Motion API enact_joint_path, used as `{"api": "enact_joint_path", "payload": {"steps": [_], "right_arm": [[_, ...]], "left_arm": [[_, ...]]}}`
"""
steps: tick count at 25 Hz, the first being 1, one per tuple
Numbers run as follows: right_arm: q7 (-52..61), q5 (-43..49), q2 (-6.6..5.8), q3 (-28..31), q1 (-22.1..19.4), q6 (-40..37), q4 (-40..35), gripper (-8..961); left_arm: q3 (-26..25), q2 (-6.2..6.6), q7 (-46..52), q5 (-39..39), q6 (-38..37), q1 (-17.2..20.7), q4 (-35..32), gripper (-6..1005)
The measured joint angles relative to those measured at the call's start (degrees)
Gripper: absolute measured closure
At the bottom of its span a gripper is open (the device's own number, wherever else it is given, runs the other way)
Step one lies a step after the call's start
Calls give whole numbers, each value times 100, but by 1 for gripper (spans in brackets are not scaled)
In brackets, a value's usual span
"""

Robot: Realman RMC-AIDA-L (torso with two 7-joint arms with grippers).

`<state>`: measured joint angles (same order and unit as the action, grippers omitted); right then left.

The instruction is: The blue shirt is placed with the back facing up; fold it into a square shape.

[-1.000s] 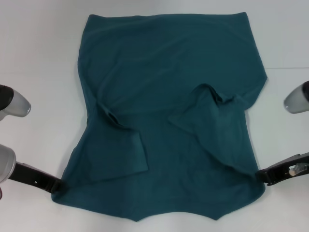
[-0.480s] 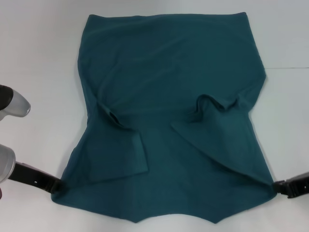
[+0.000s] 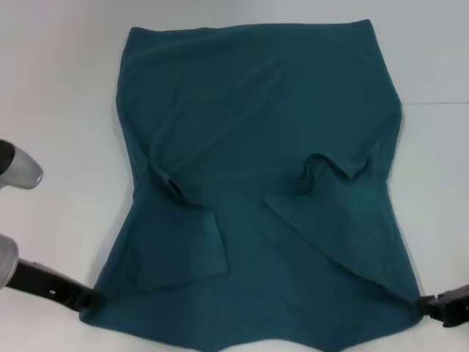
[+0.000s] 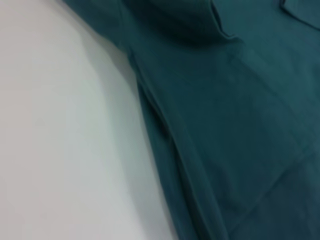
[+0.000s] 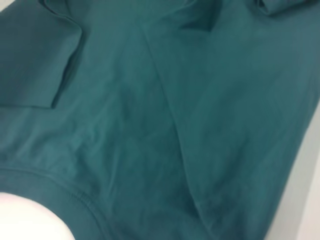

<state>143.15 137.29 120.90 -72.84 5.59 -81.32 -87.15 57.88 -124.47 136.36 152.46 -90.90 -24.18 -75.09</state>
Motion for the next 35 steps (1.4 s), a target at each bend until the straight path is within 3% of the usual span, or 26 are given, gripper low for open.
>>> {"api": "enact_joint_path", "payload": {"steps": [8, 19, 27, 35], "right_arm": [[-793, -675, 4, 394, -545, -46, 0, 949], [-1609, -1338, 61, 778, -1265, -96, 95, 949], [-1669, -1455, 24, 767, -1145, -166, 128, 946], [-1693, -1631, -43, 1132, -726, -613, 126, 941]], "left_arm": [[-58, -9, -204, -66, -607, 427, -499, 950], [-98, -18, -286, -373, -759, 825, -997, 946], [-437, 1, -181, -498, -672, 680, -1030, 944], [-506, 33, -128, -602, -899, 492, -954, 940]]}}
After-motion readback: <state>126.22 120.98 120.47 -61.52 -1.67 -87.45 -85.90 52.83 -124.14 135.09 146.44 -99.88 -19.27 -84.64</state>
